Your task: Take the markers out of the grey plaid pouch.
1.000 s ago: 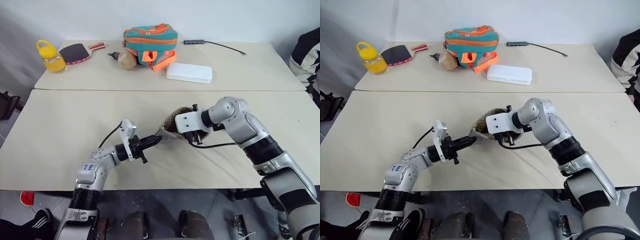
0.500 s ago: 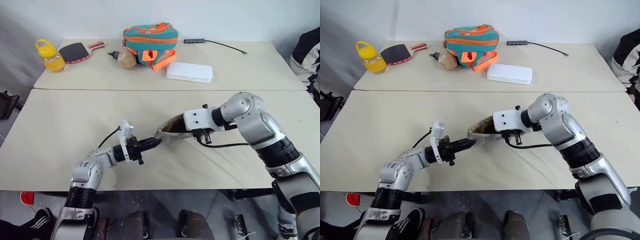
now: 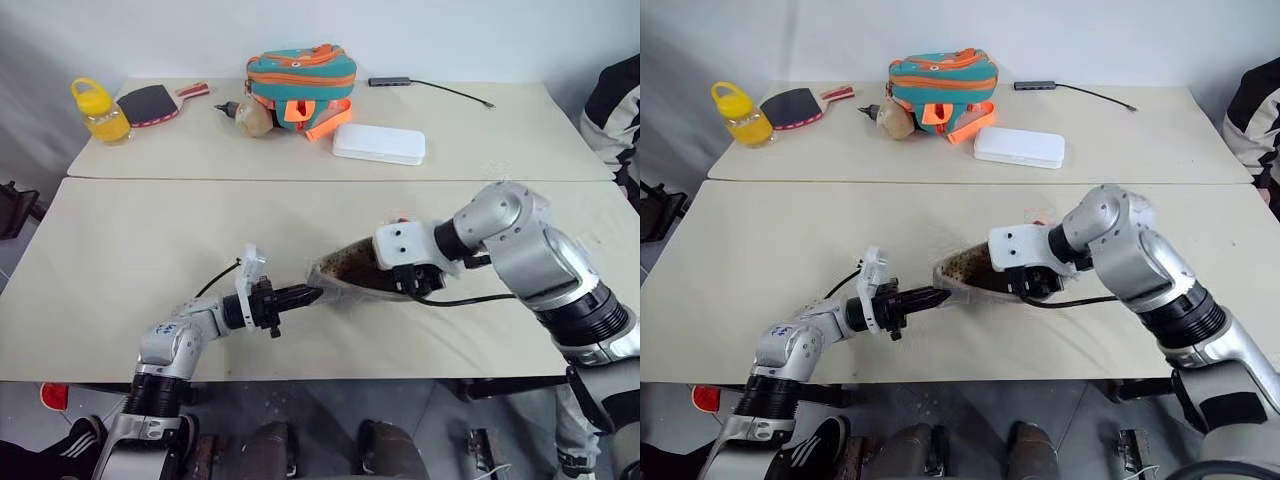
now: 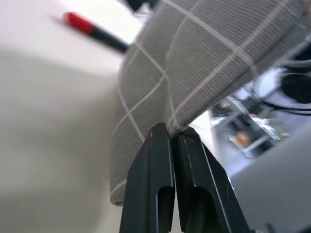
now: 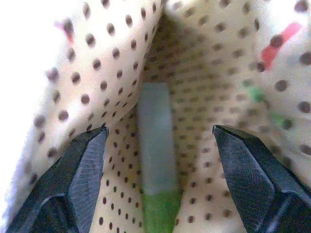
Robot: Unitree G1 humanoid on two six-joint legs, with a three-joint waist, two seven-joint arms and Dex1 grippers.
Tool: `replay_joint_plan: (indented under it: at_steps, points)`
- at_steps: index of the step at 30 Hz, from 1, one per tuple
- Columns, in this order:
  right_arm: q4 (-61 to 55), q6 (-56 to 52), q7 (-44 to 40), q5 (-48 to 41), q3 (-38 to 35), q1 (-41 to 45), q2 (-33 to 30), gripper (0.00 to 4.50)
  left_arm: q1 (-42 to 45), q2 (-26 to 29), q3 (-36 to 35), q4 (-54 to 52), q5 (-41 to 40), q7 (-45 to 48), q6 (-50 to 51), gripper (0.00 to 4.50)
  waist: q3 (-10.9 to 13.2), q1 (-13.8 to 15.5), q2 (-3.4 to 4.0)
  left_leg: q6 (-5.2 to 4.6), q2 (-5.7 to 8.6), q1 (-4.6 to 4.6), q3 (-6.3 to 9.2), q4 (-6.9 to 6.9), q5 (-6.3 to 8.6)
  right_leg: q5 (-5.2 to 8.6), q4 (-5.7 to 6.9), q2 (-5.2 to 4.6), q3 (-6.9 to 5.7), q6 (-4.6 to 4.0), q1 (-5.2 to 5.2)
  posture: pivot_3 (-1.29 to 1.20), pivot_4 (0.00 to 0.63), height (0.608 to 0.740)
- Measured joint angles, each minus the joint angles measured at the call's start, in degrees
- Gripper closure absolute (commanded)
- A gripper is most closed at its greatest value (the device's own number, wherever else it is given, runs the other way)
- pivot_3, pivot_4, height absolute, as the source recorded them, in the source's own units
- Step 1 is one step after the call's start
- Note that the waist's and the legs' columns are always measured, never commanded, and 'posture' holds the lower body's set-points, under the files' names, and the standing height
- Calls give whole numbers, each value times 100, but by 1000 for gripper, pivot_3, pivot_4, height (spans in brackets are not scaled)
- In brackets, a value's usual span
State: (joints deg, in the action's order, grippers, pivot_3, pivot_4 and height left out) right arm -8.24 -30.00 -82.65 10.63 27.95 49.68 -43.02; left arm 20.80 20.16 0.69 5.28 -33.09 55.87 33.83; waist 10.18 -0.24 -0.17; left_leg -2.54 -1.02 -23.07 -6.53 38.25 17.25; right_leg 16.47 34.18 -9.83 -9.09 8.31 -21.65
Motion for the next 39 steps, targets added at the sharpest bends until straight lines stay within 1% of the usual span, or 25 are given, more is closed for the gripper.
replay_joint_plan:
  at_steps: [6,9,10,11,26,29,30,32,39]
  points:
    - [443,480,278,169,191,-75,126,881,0,-136,40,84,226,-80,-428,4500,0,5,0,-1,0,1,-1,4,-1,0,2,0,1,0,2,0,150,740]
    - [605,667,373,193,232,-70,206,1511,0,-138,34,113,236,-88,-464,4500,0,-2,0,-1,-1,2,-1,4,-1,0,2,0,1,0,5,0,150,740]
    - [692,750,420,229,264,-70,240,1893,0,-138,33,113,238,-91,-480,4500,0,-2,0,-2,-1,2,-1,4,-1,0,2,0,1,0,4,0,150,740]
    - [724,777,438,250,292,-70,252,2132,0,-138,33,112,239,-95,-495,4500,0,0,0,-2,-1,2,0,4,-1,0,2,0,1,0,5,0,150,740]
    - [1021,1044,558,414,317,-39,383,2132,-1,-169,35,112,239,-152,-503,4500,0,1,0,-2,-1,2,0,5,-2,0,3,0,1,0,5,0,150,740]
    - [1126,1112,552,417,329,-40,413,2655,-1,-178,36,111,245,-166,-504,4500,0,0,0,-2,-1,3,0,5,-1,0,3,0,1,0,7,0,150,740]
    - [1149,1109,525,417,333,-40,425,3044,-1,-186,37,109,248,-180,-504,4500,0,0,0,-2,-1,3,0,6,-1,0,3,0,1,0,7,0,150,740]
    - [1178,1106,497,418,335,-39,434,3457,-1,-201,38,102,254,-209,-504,4500,0,-1,0,-3,-1,4,0,8,-2,0,4,0,1,0,9,0,150,740]
    - [1165,1130,509,422,318,-39,434,3454,-26,-204,38,18,255,-299,-501,4500,0,0,0,-3,-2,4,1,14,-2,0,6,0,2,0,10,0,150,740]
